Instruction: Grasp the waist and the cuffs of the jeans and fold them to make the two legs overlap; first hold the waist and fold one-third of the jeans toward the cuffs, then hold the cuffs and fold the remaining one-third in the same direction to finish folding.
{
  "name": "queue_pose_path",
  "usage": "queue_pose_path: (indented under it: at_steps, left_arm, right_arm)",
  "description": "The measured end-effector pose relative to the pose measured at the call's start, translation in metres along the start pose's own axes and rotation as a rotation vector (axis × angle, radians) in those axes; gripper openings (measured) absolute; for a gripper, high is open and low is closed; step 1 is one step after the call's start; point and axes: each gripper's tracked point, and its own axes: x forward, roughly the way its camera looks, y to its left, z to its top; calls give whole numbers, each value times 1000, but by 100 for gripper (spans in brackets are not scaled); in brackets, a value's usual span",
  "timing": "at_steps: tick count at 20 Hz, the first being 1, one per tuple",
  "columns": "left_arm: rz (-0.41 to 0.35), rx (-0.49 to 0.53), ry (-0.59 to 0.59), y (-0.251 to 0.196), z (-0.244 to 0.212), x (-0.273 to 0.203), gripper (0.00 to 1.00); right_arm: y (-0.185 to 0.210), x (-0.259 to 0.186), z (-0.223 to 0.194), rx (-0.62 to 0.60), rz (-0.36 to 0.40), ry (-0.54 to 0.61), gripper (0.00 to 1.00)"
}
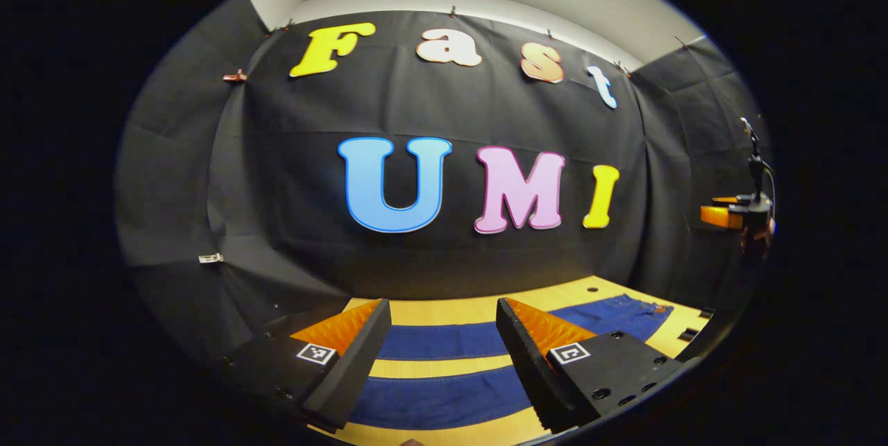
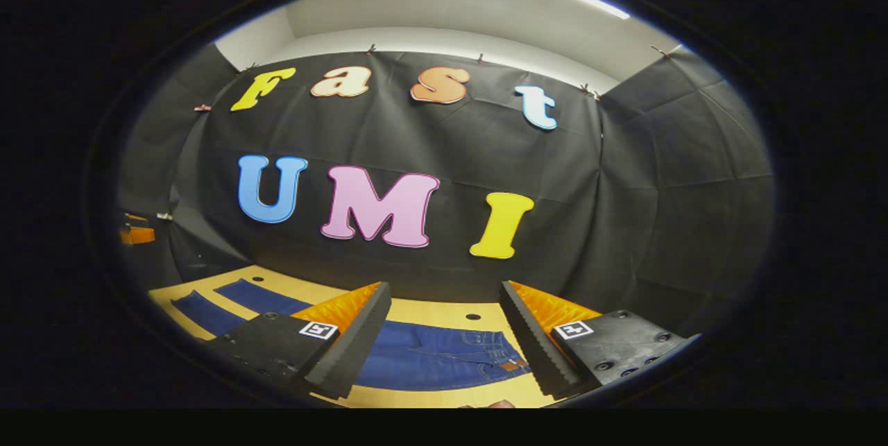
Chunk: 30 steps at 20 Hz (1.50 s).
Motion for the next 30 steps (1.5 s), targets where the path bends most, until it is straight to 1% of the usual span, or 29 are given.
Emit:
queue_pose_path:
  at_steps: [2,3,4,6,8,9,10,12,13,14,15,16,17,18,19,21,22,23,25,27,28,29,30]
  left_arm:
    - [-70,47,40,-3,-14,-2,96]
    - [-111,58,61,-5,-21,-3,96]
    - [-165,68,88,-8,-31,-4,96]
    - [-249,110,158,-10,-52,-3,96]
    - [-333,186,254,-9,-81,-4,97]
    - [-373,223,302,-7,-99,-4,97]
    - [-400,260,347,-5,-115,-2,97]
    - [-457,330,464,-2,-158,9,97]
    - [-501,353,527,-6,-182,17,97]
    - [-551,404,643,-3,-217,26,97]
    - [-638,448,765,-2,-250,27,97]
    - [-693,481,845,2,-268,26,97]
    - [-716,517,909,10,-282,24,97]
    - [-731,556,959,23,-295,24,97]
    - [-746,582,995,30,-303,25,97]
    - [-780,602,1072,41,-318,20,97]
    - [-798,614,1123,48,-324,16,97]
    - [-812,639,1157,53,-330,10,97]
    - [-802,684,1187,65,-338,14,97]
    - [-802,680,1236,69,-350,13,98]
    - [-796,686,1252,74,-356,13,98]
    - [-802,686,1292,79,-364,8,98]
    - [-800,664,1263,76,-361,16,98]
  right_arm:
    - [4,6,-5,-80,45,13,99]
    - [6,10,-8,-124,70,19,97]
    - [7,14,-11,-159,98,23,99]
    - [16,22,-23,-179,190,38,97]
    - [19,31,-54,-193,281,106,96]
    - [14,36,-72,-224,315,150,97]
    - [12,40,-92,-266,351,191,96]
    - [7,50,-144,-363,441,309,97]
    - [10,55,-184,-424,532,391,98]
    - [12,52,-240,-474,659,534,98]
    - [10,40,-296,-528,790,697,97]
    - [4,41,-320,-581,842,773,96]
    - [-5,43,-338,-635,877,821,96]
    - [-9,41,-359,-654,914,877,97]
    - [-17,42,-374,-664,930,933,98]
    - [-31,48,-397,-690,952,1025,98]
    - [-36,49,-412,-732,987,1079,97]
    - [-38,48,-420,-756,1011,1117,99]
    - [-46,44,-438,-791,1042,1172,97]
    - [-50,41,-452,-823,1053,1215,97]
    - [-47,39,-451,-806,1070,1230,98]
    - [-51,39,-455,-784,1055,1259,95]
    - [-50,40,-453,-767,1044,1271,95]
